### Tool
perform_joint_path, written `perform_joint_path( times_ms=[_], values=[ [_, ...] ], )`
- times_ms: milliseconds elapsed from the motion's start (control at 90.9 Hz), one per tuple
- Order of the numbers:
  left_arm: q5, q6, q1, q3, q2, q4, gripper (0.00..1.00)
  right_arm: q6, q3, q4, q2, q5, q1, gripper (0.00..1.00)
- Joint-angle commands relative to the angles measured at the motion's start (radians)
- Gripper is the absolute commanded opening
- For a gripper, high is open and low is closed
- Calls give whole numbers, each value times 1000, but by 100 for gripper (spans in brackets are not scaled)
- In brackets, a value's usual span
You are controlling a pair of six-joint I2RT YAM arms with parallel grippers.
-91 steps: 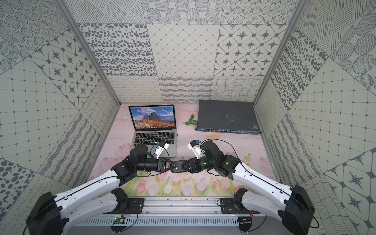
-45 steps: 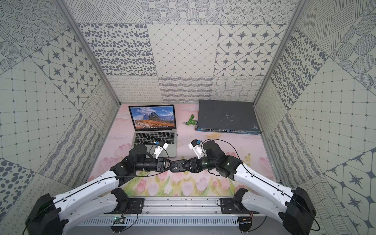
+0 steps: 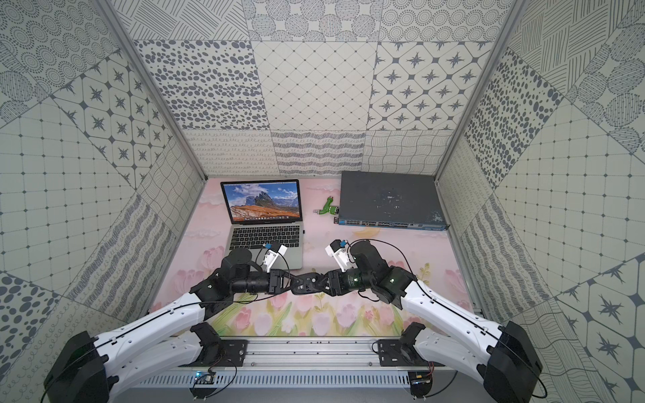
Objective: Remove the wireless mouse receiver from the laptop
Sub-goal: Remove the lid from the mouse.
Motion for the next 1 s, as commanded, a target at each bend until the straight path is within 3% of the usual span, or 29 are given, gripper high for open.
perform_joint_path(
  times_ms=[0, 330, 990],
  values=[
    [13, -8, 9, -6, -1, 78, 9, 4, -14, 35, 0, -18, -6, 46],
    [19, -3, 12, -19, -7, 75, 10, 11, -20, 35, -13, -26, -27, 27],
    [16, 5, 25, -49, -23, 74, 10, 22, -28, 34, -65, -70, -64, 2]
  ],
)
